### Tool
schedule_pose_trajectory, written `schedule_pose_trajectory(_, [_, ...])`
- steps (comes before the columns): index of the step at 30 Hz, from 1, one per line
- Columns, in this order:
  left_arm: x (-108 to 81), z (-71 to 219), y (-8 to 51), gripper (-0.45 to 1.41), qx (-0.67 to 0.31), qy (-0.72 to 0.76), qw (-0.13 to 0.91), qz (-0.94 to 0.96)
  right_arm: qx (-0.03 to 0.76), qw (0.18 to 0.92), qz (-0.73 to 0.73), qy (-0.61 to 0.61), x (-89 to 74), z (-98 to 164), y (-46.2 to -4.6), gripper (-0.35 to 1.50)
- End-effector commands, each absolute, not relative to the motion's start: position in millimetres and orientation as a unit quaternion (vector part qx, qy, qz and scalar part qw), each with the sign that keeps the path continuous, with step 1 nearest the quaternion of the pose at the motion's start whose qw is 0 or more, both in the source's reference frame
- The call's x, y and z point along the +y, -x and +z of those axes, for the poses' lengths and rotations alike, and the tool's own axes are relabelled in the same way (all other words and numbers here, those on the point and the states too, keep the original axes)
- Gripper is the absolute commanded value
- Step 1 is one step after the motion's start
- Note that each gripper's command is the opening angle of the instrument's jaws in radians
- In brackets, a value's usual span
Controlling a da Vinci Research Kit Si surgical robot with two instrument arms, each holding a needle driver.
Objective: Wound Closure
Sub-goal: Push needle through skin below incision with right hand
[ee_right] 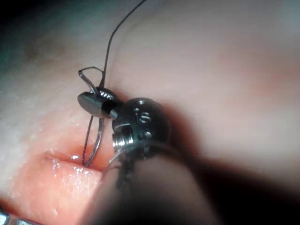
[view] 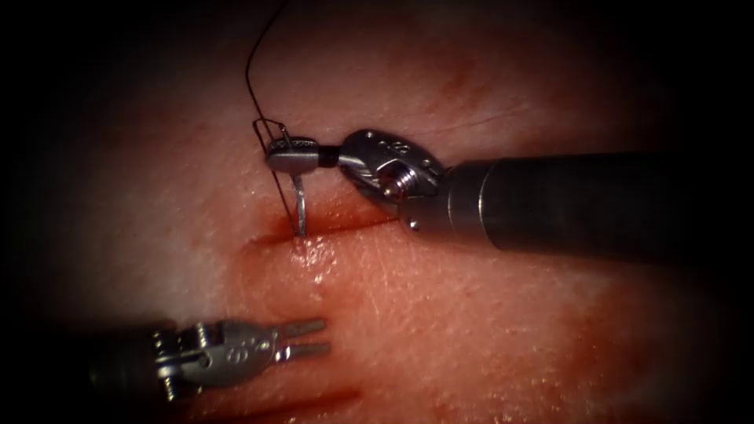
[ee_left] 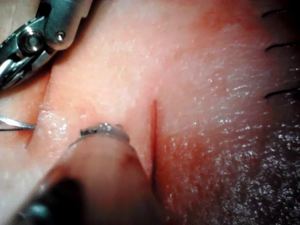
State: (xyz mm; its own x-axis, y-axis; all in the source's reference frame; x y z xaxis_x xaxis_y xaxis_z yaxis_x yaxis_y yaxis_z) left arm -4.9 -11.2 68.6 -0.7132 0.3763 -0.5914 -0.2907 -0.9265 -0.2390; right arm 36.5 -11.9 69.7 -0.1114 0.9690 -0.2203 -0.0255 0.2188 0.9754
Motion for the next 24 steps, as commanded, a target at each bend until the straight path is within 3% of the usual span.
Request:
schedule_pose_trajectory(1, [-11.1,69.2,5.5,-0.05,-0.064,0.333,0.180,0.923,0.570,0.515,0.482,-0.422,-11.5,69.6,-37.3,-0.35])
schedule_pose_trajectory(24, [-11.0,69.7,4.6,-0.10,-0.066,0.333,0.179,0.923,0.502,0.400,0.525,-0.560,-16.5,65.9,-38.9,-0.35])
